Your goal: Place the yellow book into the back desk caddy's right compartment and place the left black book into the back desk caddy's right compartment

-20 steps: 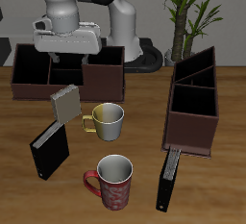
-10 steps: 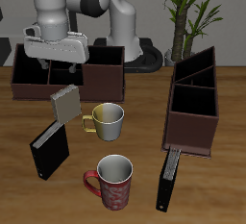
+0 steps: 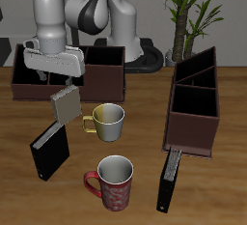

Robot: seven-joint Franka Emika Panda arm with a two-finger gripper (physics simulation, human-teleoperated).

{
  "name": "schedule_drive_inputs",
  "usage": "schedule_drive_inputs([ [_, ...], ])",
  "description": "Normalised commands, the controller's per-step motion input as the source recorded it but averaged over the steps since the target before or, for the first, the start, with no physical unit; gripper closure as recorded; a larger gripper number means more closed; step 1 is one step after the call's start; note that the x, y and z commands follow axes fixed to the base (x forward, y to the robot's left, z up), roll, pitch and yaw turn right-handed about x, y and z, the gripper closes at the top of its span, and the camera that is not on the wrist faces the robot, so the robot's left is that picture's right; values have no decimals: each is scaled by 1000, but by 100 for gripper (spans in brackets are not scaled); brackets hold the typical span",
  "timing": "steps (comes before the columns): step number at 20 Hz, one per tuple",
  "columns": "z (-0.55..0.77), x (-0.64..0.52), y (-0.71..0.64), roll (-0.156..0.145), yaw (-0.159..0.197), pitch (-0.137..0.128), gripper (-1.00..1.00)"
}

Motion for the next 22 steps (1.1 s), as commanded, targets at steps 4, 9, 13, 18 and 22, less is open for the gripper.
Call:
schedule_drive_inputs([
  [4, -341, 17, -7, -16, -46, 12, -100],
  [9, -331, 35, 161, 27, -22, 23, -100],
  [13, -230, 109, 73, -5, -10, 28, -100],
  [18, -258, 68, -149, -34, -63, 51, 100],
  [22, -158, 35, -92, -28, -37, 39, 100],
])
